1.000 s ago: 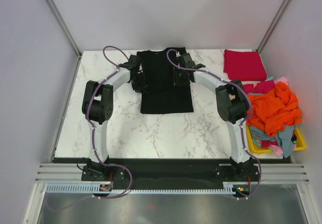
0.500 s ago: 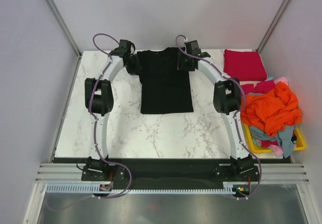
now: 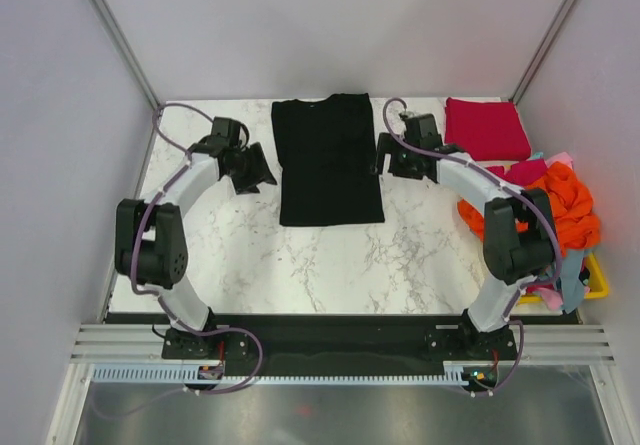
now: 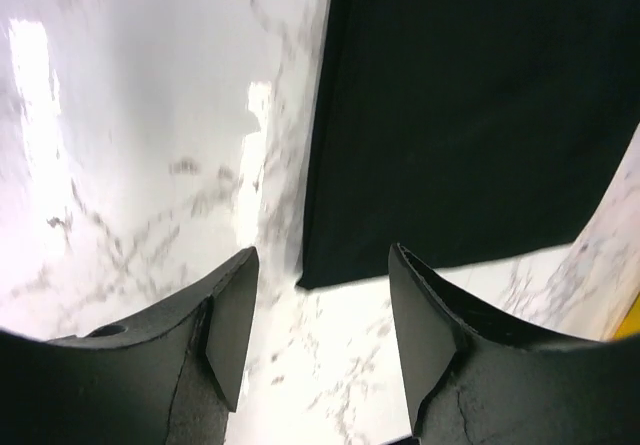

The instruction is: Fold and stack the t-shirts

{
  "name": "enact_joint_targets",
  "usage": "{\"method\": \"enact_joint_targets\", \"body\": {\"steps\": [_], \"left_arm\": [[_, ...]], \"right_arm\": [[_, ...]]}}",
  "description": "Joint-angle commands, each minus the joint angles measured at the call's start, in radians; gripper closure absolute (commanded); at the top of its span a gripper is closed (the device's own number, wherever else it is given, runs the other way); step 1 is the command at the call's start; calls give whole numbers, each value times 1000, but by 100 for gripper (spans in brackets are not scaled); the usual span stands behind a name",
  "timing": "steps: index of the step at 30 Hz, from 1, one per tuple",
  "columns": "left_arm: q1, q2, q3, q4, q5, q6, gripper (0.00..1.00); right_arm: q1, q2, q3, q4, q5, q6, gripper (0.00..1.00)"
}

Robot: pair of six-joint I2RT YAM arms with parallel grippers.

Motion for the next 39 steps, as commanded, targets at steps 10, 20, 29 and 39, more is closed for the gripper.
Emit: {"method": "enact_joint_targets", "body": {"steps": [10,20,29,39], "left_arm": [[-72,-196,-500,330,115,-115,37],[-106,-173,-567,404,45,-160,37],[-141,-98,-537,453,29,-190,57],[-192,-209,-456,352,-40,-213,98]], "right_arm": [[7,-140,-525,279,-216,135,23],[29,-133,-597,329,-230,151,37],[32,-98,-584,354,-231,151,58],[32,-96,-545,341,-270,135,100]]}}
